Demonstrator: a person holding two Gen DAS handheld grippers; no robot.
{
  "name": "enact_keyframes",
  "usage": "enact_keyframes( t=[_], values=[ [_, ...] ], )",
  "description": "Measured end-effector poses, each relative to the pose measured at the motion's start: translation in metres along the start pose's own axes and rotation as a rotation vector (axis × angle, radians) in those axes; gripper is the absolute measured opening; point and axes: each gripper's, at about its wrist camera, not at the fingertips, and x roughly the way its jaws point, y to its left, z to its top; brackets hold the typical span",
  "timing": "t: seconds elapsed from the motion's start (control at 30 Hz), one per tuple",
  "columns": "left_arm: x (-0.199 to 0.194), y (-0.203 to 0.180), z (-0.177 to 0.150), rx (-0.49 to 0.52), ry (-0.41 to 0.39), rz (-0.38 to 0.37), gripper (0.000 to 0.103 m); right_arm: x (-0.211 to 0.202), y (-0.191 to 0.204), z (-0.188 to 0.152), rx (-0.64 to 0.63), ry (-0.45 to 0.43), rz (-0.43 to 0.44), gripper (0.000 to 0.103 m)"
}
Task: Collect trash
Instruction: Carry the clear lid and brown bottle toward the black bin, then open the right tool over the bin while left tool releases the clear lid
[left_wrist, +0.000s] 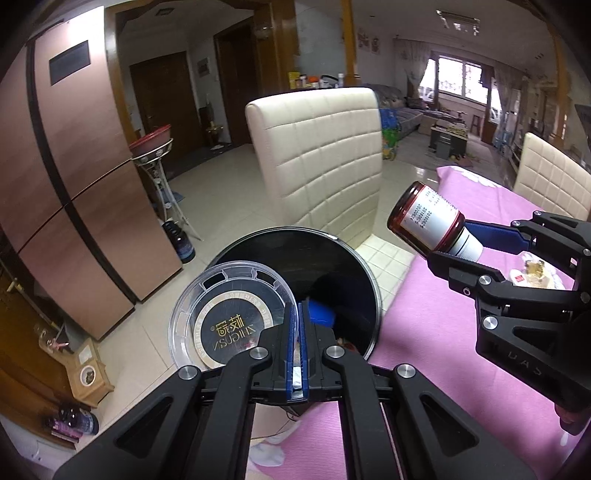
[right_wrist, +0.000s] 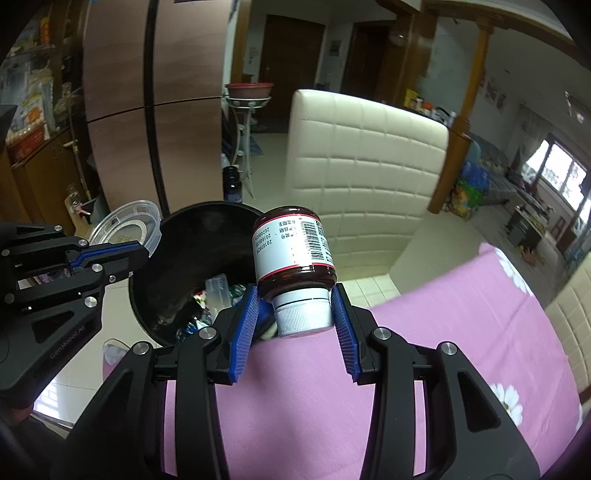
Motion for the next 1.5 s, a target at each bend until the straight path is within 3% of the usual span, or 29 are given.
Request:
enact_keyframes(
  t=[0.73,1.5],
  values=[
    [0.024,0.030,-0.003,-0.059,0.043,0.064,0.003,0.036,0.028,0.045,-0.077,-0.058,0.102,0.043],
    [0.030,0.019,0.011,-0.052,0.041,0.009,0.005,0.036,0.004,0.032,-0.016,-0.018,0.041,0.044]
  ],
)
